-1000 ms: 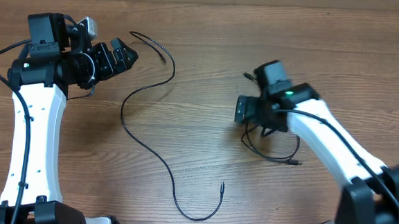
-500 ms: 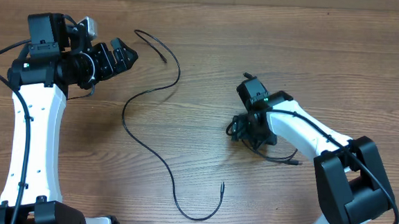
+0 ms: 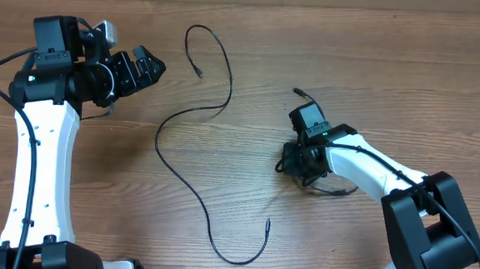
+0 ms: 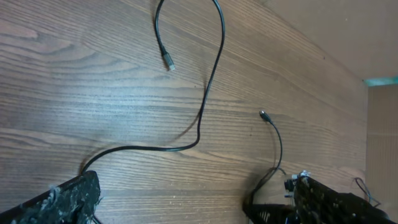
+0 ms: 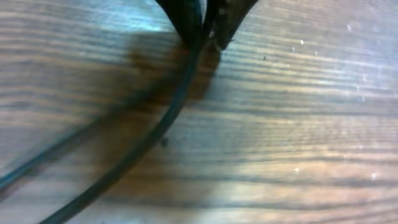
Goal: Untangle cables
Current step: 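Carry the small coiled cable with the right gripper to the upper right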
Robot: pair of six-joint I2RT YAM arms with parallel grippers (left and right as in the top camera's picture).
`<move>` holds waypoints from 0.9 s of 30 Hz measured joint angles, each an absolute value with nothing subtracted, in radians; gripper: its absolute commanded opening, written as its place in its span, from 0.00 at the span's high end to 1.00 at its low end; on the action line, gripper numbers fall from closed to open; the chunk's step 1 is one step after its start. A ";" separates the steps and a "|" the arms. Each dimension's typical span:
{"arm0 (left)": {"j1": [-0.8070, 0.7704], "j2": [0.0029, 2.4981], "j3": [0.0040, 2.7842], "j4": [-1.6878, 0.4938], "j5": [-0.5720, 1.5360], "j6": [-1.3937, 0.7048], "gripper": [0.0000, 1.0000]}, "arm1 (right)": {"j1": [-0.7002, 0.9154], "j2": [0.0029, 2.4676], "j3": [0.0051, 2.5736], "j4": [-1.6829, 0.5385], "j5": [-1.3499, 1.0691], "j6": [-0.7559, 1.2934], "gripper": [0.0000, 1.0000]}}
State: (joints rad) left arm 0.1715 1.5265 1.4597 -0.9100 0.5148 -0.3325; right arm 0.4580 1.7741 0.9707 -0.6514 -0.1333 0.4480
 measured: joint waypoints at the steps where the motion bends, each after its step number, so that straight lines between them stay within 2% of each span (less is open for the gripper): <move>1: 0.171 1.526 1.460 -0.910 0.515 -0.332 0.00 | 0.458 1.774 0.969 -0.649 -0.139 0.447 0.96; 6: 0.171 1.526 1.460 -0.910 0.515 -0.332 0.01 | 0.450 1.781 0.984 -0.674 -0.153 0.447 0.96; 11: 0.171 1.526 1.460 -0.910 0.515 -0.332 0.01 | 0.418 1.825 1.084 -0.822 -0.160 0.443 0.96; 20: 0.171 1.526 1.460 -0.910 0.515 -0.332 0.01 | 0.336 1.834 1.456 -0.988 -0.160 0.381 0.96; 27: 0.171 1.526 1.460 -0.910 0.514 -0.332 0.00 | 0.153 1.834 1.697 -0.970 -0.165 0.228 0.96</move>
State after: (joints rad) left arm 0.1715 1.5265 1.4597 -0.9096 0.5144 -0.3325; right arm 0.1528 1.8339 1.6970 -0.9703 -0.1650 0.2283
